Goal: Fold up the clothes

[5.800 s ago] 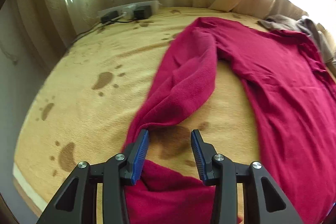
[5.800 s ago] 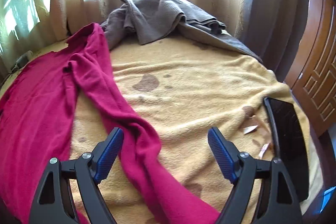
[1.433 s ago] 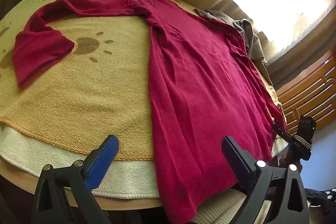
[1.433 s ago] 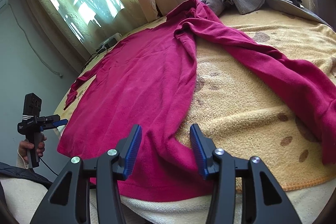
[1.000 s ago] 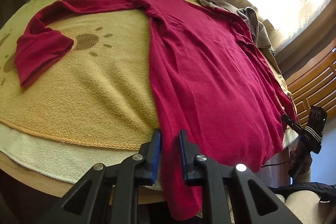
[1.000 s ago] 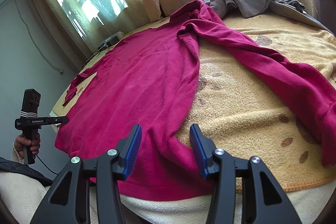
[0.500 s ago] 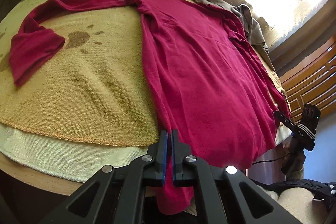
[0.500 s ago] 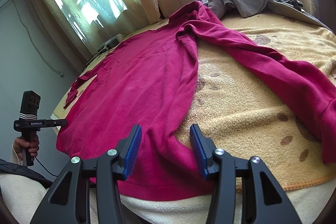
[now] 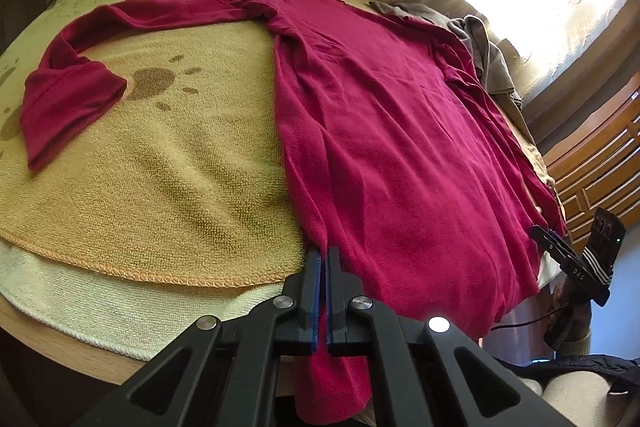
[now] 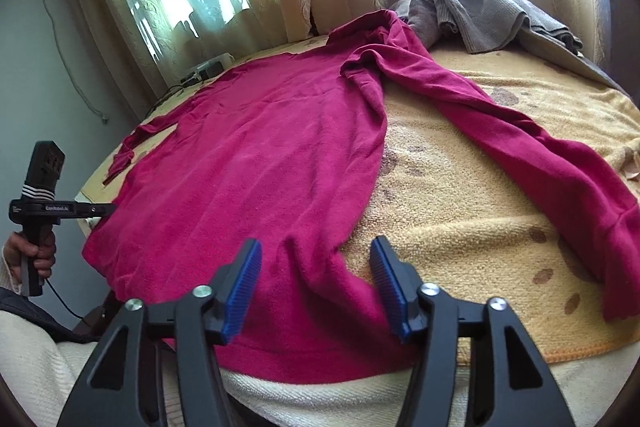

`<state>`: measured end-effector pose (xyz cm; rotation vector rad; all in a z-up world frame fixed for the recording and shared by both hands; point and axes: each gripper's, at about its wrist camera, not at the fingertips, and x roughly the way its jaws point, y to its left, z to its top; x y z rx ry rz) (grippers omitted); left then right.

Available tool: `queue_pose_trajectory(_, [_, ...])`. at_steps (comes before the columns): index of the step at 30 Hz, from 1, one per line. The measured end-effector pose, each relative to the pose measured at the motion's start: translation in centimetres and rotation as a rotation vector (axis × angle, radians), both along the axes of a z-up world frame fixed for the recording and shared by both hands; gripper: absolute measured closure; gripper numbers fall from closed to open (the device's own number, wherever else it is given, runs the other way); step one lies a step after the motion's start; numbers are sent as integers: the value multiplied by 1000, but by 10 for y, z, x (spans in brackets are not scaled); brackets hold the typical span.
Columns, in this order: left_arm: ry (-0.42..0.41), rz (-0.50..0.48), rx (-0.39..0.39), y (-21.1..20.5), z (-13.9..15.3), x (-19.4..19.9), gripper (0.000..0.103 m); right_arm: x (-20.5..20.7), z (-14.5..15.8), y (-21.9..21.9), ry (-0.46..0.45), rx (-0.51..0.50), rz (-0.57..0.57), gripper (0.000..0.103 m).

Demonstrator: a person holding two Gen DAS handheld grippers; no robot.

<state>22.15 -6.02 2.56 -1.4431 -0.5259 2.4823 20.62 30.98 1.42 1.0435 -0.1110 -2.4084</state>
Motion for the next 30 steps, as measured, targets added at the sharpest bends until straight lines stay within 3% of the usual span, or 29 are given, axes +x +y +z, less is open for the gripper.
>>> queue_pose_trajectory(1, [5,10,29,-4,0,1,102,0,0,1,0,17,-15,75])
queue_pose_trajectory(3, [21,39,79,-15,5,7,102,-5,-1,9,-43,-57,-10,92])
queue_pose_trajectory(7, [85,100,117,-40,28,26,102,-2,8,16,-66,-169,23,93])
queue_pose_trajectory(14, [163,128,146,-57,55,36,102,12,33,8,-106,-414,205,94])
queue_pose_trajectory(21, [196,223,109,-86,67,48,102,34,25,-6,-169,-389,300,94])
queue_pose_trajectory(27, [81,285,110,-107,22,46,101,30,-15,-11,-297,-298,258,94])
queue_pose_trajectory(30, [-7,279,84,-109,-4,40,101,29,-19,-4,-313,-315,228,96])
